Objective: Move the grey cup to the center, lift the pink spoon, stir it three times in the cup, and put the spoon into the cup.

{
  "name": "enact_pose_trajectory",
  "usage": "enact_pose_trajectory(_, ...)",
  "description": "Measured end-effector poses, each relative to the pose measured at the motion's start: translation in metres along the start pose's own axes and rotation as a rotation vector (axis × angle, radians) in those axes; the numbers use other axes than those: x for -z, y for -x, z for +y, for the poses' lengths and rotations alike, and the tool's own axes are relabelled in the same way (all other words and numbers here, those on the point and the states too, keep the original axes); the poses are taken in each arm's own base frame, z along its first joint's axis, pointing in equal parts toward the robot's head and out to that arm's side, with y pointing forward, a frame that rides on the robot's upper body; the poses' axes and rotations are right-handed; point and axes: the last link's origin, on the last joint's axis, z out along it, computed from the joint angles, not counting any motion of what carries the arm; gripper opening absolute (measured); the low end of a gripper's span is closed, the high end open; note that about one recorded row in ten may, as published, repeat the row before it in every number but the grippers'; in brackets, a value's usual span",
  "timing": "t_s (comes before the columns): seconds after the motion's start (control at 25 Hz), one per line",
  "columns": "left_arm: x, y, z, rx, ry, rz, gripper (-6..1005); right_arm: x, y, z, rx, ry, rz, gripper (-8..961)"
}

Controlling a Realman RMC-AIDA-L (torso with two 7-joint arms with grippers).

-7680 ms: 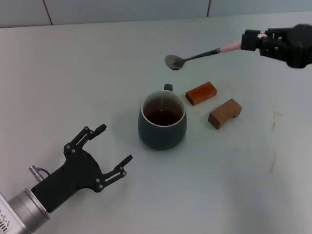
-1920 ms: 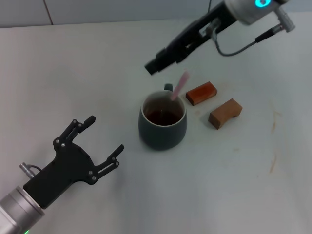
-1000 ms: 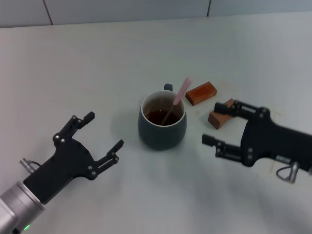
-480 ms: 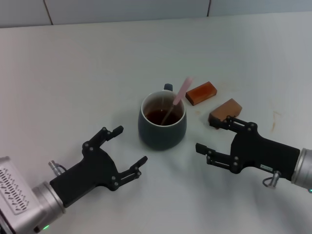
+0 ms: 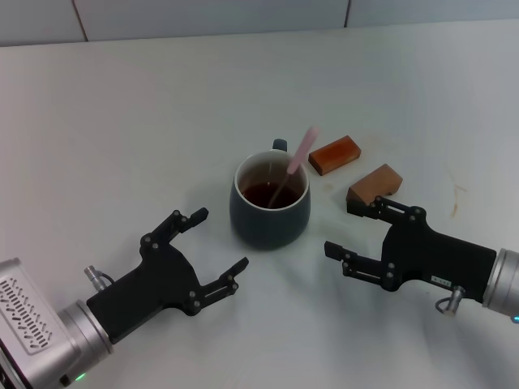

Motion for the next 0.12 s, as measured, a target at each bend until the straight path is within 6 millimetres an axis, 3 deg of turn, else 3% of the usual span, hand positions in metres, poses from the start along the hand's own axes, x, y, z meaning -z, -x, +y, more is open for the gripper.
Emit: enact_pose_trajectory(0.12,0.0001,-0.0001,0.0,0.001,-0.002,0.001,863,-0.0004,-0.0006,0.0009,-0.001,0.002,0.002,730)
